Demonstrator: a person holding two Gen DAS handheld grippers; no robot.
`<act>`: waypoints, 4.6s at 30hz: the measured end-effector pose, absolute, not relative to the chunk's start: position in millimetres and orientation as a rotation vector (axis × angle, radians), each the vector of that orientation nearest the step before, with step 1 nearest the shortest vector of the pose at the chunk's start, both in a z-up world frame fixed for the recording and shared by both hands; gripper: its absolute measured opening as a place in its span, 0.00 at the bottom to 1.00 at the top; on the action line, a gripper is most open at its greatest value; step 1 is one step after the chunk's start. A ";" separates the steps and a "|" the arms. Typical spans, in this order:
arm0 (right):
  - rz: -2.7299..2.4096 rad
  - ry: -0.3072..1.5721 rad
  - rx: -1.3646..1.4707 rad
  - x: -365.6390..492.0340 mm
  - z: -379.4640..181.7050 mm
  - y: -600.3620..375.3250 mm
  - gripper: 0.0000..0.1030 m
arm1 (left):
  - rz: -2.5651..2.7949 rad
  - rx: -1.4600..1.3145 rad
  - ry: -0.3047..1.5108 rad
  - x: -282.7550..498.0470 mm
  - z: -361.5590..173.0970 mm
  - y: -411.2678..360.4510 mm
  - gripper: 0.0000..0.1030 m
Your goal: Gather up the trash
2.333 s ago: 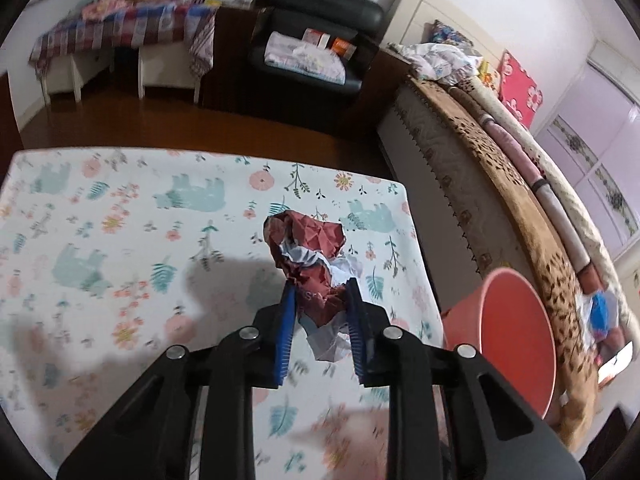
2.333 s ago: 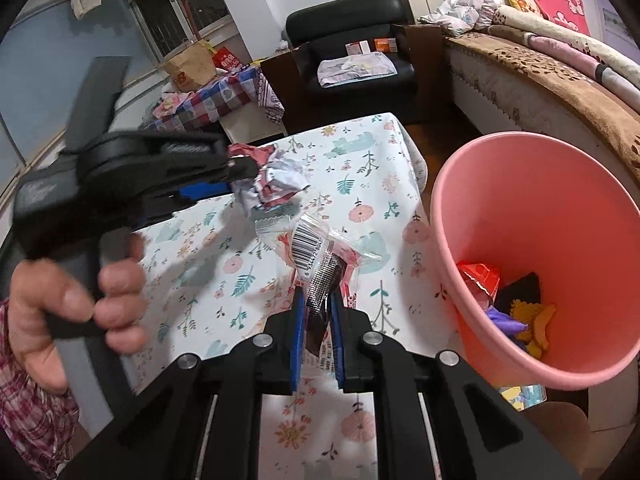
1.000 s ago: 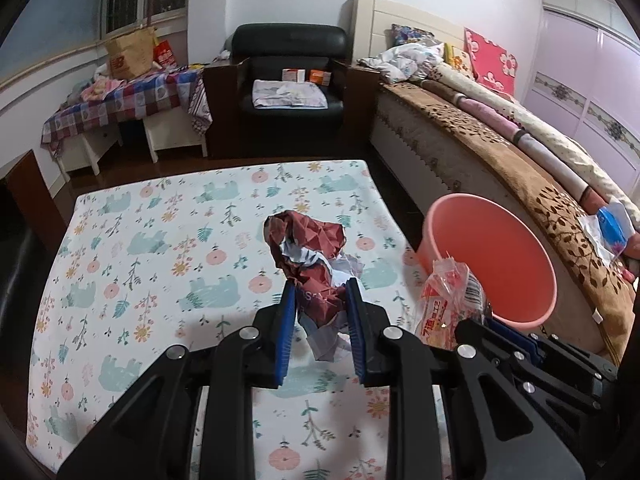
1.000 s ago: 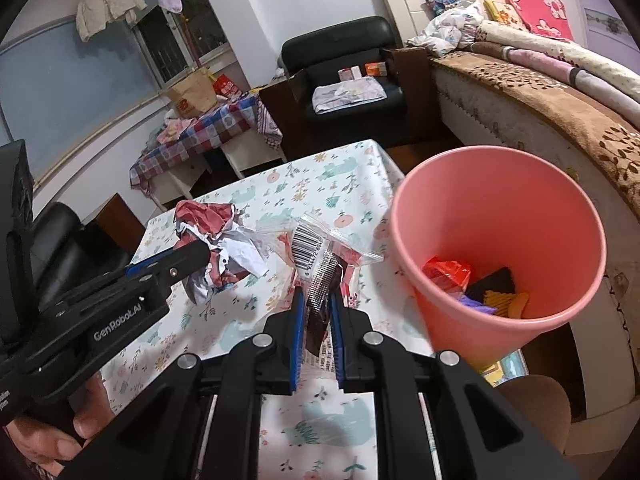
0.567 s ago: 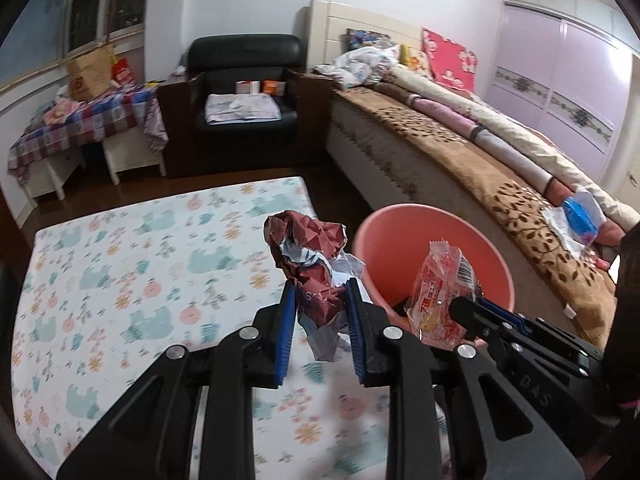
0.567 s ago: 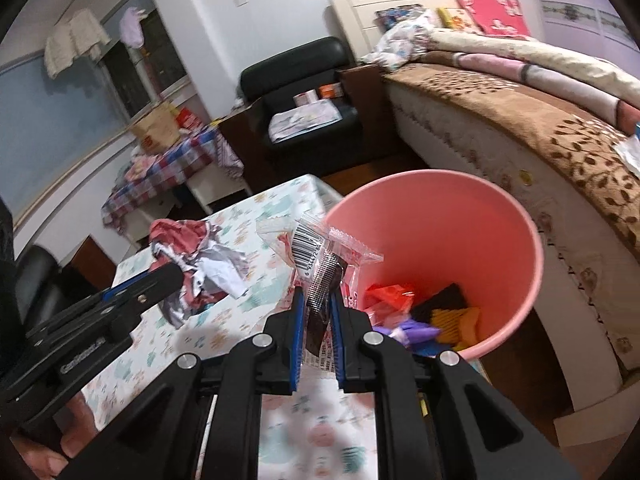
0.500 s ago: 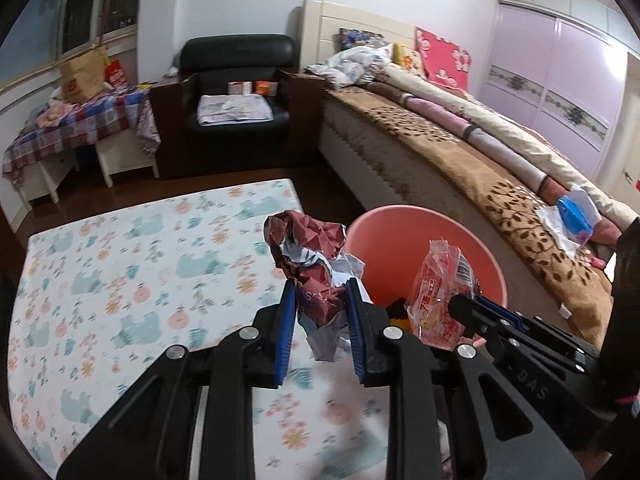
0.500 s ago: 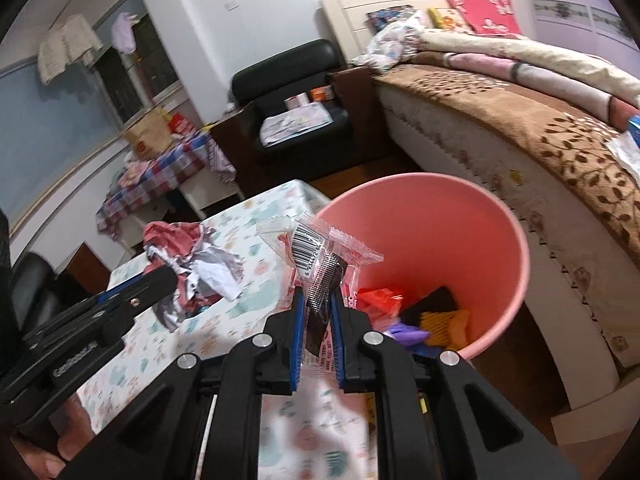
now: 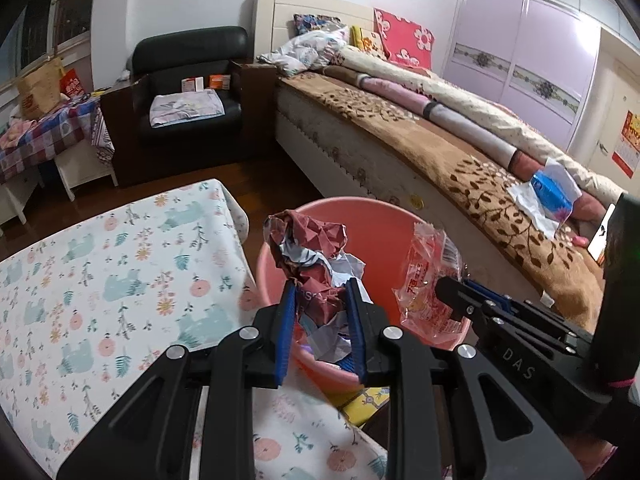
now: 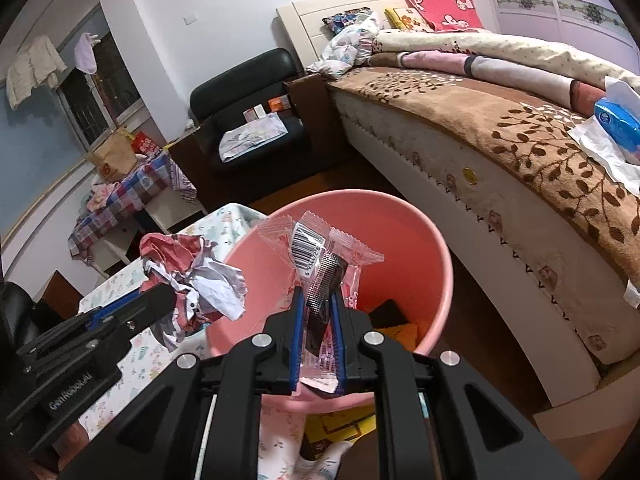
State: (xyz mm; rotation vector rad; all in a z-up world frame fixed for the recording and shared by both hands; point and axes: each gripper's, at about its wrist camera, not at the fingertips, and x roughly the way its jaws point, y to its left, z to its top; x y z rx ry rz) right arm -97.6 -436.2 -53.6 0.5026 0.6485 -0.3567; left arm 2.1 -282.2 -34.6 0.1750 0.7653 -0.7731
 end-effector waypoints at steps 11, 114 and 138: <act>-0.394 0.685 0.503 -90.5 -71.1 -451.8 0.12 | -0.774 0.196 0.828 14.9 -60.5 -303.9 0.23; -0.419 0.586 0.385 -145.7 -30.6 -356.1 0.47 | -0.722 0.136 0.689 -30.7 -18.0 -225.8 0.53; -0.446 0.562 0.349 -156.7 -23.0 -336.3 0.47 | -0.716 0.119 0.672 -41.3 -15.9 -199.2 0.53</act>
